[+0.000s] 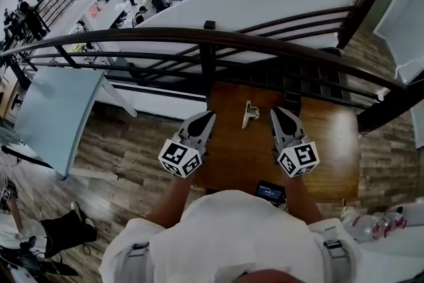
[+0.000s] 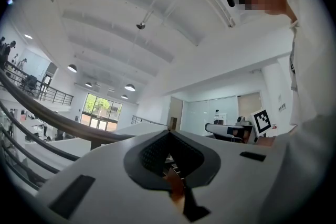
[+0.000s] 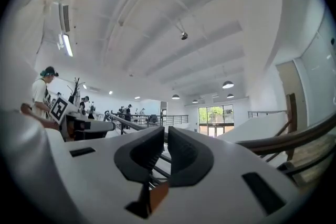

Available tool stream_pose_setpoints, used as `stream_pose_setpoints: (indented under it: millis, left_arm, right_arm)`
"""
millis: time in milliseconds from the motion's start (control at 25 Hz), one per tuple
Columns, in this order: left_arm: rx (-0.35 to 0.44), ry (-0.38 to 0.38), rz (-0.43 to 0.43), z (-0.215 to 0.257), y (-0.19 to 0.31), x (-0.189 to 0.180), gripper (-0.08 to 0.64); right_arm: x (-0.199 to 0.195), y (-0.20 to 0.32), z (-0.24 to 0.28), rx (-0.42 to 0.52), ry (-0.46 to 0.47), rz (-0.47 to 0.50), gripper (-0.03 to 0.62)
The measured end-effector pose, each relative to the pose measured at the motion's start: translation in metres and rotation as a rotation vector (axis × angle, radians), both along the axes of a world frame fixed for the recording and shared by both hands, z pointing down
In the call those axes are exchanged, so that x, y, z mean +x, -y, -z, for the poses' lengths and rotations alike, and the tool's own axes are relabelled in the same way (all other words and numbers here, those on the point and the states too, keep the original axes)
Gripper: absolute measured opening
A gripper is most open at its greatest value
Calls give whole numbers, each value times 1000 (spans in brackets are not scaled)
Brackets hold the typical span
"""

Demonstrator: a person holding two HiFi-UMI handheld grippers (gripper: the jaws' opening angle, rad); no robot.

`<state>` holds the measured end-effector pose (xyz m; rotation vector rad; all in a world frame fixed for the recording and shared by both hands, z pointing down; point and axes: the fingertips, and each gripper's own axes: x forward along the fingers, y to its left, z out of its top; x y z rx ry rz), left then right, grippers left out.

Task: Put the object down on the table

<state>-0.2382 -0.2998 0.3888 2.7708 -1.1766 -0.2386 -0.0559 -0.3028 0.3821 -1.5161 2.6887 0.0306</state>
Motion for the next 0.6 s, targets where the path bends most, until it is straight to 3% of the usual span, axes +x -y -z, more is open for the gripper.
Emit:
stream_pose_setpoints:
  millis: [160, 600]
  left_arm:
    - [12, 14, 8, 6, -15, 20, 14]
    - [53, 28, 81, 2, -39, 67, 14]
  right_arm:
    - [12, -20, -1, 11, -79, -15, 34]
    - [63, -53, -19, 8, -74, -35, 29]
